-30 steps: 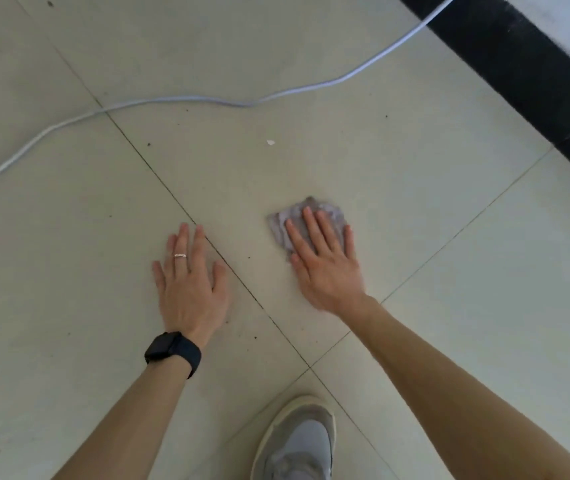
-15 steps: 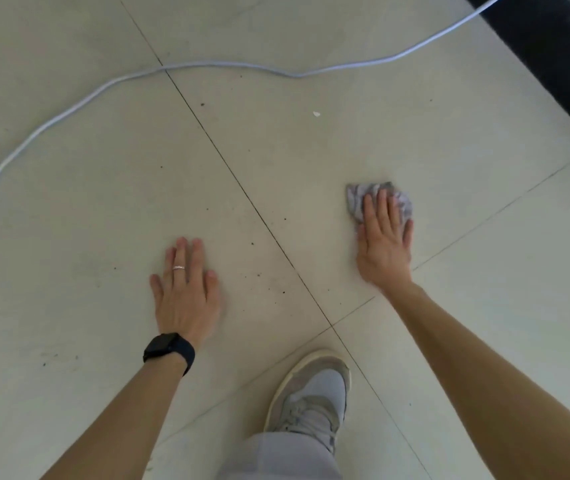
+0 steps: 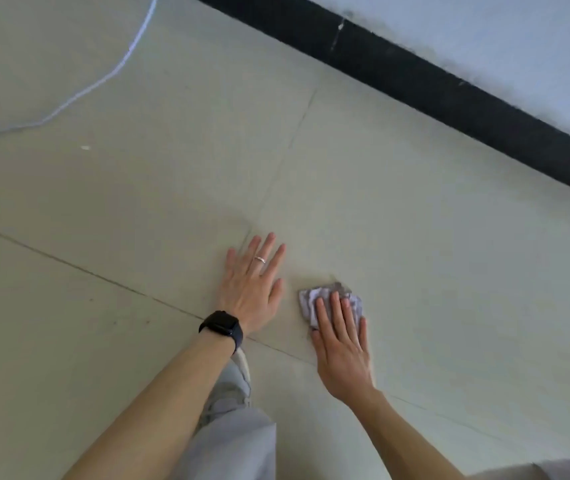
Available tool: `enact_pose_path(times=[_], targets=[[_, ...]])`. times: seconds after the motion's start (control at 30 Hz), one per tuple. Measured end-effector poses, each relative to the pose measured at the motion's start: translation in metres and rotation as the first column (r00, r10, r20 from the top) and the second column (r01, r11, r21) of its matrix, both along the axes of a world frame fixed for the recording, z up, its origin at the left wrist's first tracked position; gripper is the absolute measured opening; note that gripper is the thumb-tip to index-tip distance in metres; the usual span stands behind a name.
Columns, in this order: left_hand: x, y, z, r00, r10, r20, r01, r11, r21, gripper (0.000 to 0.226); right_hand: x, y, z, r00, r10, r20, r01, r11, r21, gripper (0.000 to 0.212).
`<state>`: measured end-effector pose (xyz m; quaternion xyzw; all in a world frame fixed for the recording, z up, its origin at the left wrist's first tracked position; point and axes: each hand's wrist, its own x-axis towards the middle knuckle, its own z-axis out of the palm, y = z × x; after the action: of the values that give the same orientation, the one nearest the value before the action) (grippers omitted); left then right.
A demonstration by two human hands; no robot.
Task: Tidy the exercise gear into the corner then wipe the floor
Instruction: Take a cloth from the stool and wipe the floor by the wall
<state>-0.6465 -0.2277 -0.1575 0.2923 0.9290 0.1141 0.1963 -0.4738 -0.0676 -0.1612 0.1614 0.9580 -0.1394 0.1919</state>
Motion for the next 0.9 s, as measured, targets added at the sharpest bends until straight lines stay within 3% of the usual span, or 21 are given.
enact_pose_path(times=[0.2,0.37,0.5,0.8,0.9], targets=[[0.026,0.077,-0.006,0.947,-0.322,0.014,0.321,0.94,-0.112,0.064,0.091,0.068,0.005,0.919,-0.388,0.068,0.386,0.922,0.038,0.056],[0.047,0.111,-0.01,0.915,-0.401,0.032,0.401,0.9,-0.173,0.068,0.107,0.083,0.004,0.843,-0.538,0.009,0.538,0.843,-0.009,0.055],[0.056,0.121,-0.016,0.922,-0.387,-0.01,0.378,0.906,-0.191,0.075,0.105,0.083,-0.003,0.57,-0.82,-0.055,0.82,0.572,-0.026,0.057],[0.06,0.126,-0.018,0.906,-0.419,-0.056,0.394,0.886,-0.244,0.076,0.097,0.086,-0.014,0.387,-0.911,-0.141,0.915,0.399,-0.061,0.056],[0.058,0.13,-0.011,0.9,-0.435,-0.035,0.409,0.868,-0.282,0.076,0.096,0.087,-0.013,0.387,-0.902,-0.193,0.916,0.401,-0.035,0.059]])
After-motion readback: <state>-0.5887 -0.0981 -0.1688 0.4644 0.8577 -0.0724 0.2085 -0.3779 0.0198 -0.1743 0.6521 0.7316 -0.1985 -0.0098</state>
